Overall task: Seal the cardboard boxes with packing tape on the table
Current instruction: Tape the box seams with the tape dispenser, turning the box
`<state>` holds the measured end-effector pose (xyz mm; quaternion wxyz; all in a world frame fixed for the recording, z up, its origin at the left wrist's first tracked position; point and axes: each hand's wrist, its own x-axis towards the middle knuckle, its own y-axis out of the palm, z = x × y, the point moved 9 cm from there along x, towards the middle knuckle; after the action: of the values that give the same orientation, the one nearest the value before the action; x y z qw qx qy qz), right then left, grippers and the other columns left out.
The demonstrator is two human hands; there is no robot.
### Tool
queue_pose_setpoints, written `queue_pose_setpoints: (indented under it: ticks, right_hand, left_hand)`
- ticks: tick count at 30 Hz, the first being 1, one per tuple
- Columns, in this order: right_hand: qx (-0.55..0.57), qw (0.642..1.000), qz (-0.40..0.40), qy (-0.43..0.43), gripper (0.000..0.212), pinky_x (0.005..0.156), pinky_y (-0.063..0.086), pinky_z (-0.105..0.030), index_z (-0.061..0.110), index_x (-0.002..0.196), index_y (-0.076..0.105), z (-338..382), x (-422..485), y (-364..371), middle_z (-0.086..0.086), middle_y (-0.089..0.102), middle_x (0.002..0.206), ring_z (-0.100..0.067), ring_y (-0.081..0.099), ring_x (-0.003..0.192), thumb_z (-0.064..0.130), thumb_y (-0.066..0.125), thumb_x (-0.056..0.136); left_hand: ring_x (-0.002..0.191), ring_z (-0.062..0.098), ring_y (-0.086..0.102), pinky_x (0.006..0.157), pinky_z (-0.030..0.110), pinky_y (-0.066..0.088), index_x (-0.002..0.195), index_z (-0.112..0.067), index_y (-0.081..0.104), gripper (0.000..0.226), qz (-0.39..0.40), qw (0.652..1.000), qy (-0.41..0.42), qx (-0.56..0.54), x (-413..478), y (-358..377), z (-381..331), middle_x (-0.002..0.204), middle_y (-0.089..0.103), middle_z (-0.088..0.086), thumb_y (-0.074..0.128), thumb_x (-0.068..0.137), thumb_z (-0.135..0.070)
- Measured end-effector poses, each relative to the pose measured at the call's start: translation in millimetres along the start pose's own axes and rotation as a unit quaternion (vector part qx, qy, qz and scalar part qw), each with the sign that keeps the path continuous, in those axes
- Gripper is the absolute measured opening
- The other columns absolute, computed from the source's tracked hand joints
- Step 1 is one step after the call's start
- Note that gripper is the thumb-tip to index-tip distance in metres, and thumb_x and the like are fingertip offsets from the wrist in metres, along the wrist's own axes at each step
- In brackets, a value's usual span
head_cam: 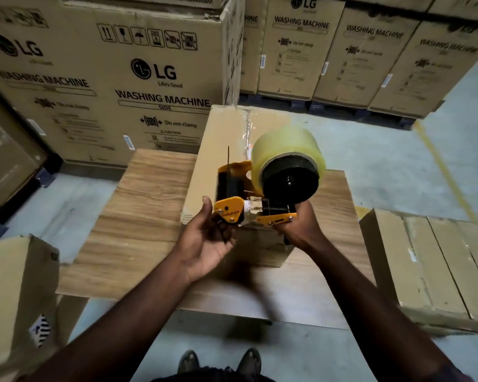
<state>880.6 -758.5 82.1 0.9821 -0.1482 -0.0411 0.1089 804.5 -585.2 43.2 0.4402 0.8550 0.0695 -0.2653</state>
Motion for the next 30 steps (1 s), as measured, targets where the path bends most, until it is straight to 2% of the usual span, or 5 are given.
queue_pose_setpoints:
  ticks: [6,12,16,24,30]
  right_hand:
    - [-0.099,0.994,0.015,-0.053,0.035,0.062,0.055,-0.055,-0.001,0.079,0.070,-2,-2,18,-0.027,0.068,0.077,-0.032,0.074,0.079,0.030,0.083,0.066]
    - [-0.130,0.991,0.022,-0.033,0.035,0.064,0.052,-0.063,-0.005,0.083,0.069,-12,-1,21,-0.030,0.066,0.082,-0.042,0.069,0.091,0.019,0.088,0.067]
    - [-0.156,0.987,0.033,-0.014,0.045,0.062,0.054,-0.054,-0.007,0.081,0.068,-21,1,20,-0.030,0.066,0.080,-0.046,0.067,0.088,0.032,0.086,0.067]
    - [-0.216,0.974,0.060,-0.013,0.053,0.047,0.021,-0.021,0.022,0.039,0.041,0,-5,35,0.004,0.029,0.045,0.009,0.028,0.053,0.006,0.080,0.072]
    - [-0.290,0.953,0.078,-0.033,0.037,0.047,0.036,-0.030,0.026,0.049,0.051,9,13,32,0.008,0.047,0.045,0.008,0.042,0.058,0.052,0.071,0.066]
  left_hand:
    - [0.055,0.018,0.069,0.051,0.028,0.057,0.059,-0.003,0.075,0.063,0.004,0.997,-0.002,-0.081,-7,-36,3,0.068,0.071,0.010,0.096,0.000,-0.002]
    - [0.072,0.024,0.072,0.064,0.032,0.061,0.079,0.000,0.076,0.048,0.060,0.992,-0.026,-0.104,-14,-50,4,0.084,0.073,0.014,0.097,0.037,-0.013]
    - [0.071,0.020,0.072,0.063,0.029,0.059,0.084,-0.005,0.080,0.047,0.004,0.998,-0.044,-0.041,-18,-52,0,0.088,0.073,0.011,0.053,0.096,-0.041]
    - [0.069,0.014,0.068,0.064,0.028,0.056,0.090,-0.014,0.068,0.020,-0.099,0.963,0.084,0.238,-11,-63,-43,0.071,0.074,0.000,0.052,0.101,-0.014]
    - [0.054,0.009,0.063,0.054,0.022,0.053,0.081,-0.009,0.068,0.022,-0.121,0.918,0.130,0.353,-6,-71,-81,0.058,0.067,-0.003,0.055,0.098,-0.003]
